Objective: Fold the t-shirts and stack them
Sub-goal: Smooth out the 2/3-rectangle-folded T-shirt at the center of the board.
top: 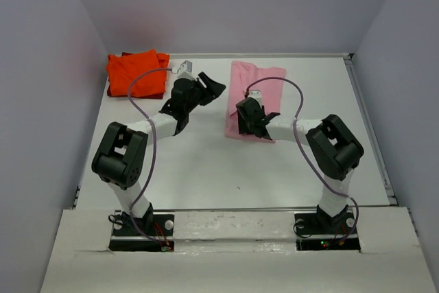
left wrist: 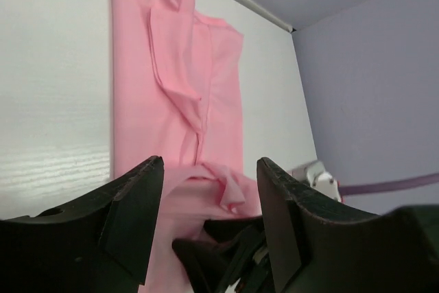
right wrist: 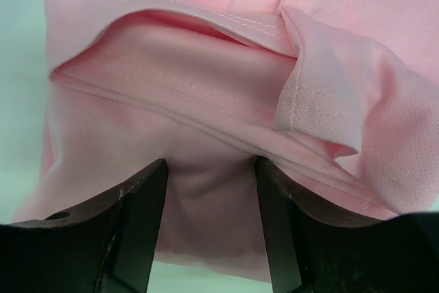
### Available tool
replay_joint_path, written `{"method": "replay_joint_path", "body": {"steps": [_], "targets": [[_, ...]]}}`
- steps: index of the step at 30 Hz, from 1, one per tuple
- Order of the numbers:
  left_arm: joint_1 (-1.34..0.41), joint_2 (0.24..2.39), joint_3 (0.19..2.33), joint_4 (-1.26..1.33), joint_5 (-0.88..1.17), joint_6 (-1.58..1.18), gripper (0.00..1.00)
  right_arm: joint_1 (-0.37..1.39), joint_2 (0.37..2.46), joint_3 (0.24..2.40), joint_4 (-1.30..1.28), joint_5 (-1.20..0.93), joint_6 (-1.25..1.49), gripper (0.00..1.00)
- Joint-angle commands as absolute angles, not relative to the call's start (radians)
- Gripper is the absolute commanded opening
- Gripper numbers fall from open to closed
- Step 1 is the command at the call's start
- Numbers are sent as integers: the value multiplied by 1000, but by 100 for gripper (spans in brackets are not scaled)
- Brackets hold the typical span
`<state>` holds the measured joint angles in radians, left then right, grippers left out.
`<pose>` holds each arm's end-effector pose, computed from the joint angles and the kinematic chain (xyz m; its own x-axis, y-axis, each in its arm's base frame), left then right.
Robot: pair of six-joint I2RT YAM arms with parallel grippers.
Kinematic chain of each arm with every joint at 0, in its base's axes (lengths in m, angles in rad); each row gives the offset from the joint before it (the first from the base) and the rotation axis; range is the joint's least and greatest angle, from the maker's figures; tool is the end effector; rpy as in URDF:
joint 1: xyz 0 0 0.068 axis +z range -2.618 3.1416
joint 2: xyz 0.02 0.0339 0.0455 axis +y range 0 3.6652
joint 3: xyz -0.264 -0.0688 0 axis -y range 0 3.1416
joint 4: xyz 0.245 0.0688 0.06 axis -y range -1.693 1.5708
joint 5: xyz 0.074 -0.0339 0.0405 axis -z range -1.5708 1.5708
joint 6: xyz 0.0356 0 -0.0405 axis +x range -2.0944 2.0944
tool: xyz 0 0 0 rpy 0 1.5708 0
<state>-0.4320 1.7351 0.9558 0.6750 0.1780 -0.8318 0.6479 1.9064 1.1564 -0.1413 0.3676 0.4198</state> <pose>0.3498 -0.1682 0.2331 -0.4865 -0.5768 -0.6563 0.3154 0.5846 -0.7475 0.3223 0.2279 0.1563 -0.7226 -0.0699 -0.6878 -0.0971 0.9953 0.0008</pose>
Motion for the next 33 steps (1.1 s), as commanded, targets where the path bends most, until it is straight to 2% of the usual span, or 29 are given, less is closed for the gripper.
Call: {"method": "replay_joint_path", "body": {"steps": [1, 5, 10, 12, 18, 21, 24, 28, 33], "targets": [[-423, 1684, 983, 597, 153, -756, 66, 729, 1879, 1020, -241, 311, 497, 60], [-420, 1663, 971, 584, 135, -735, 66, 742, 1818, 956, -235, 352, 520, 59], [-417, 1641, 999, 531, 140, -730, 66, 742, 1798, 974, -210, 452, 494, 60], [-417, 1631, 1046, 479, 140, -715, 66, 742, 1802, 1012, -210, 475, 482, 60], [-408, 1598, 1343, 76, 54, -549, 66, 742, 1787, 1100, -210, 462, 454, 60], [-399, 1586, 1433, 17, 41, -470, 66, 742, 1776, 1130, -218, 453, 448, 60], [-373, 1546, 1384, 24, 43, -463, 66, 742, 1784, 1167, -227, 449, 430, 60], [-338, 1482, 1238, 187, 98, -531, 66, 742, 1845, 1210, -238, 474, 410, 60], [-305, 1451, 1232, 183, 152, -543, 66, 742, 1950, 1265, -245, 491, 413, 60]]}}
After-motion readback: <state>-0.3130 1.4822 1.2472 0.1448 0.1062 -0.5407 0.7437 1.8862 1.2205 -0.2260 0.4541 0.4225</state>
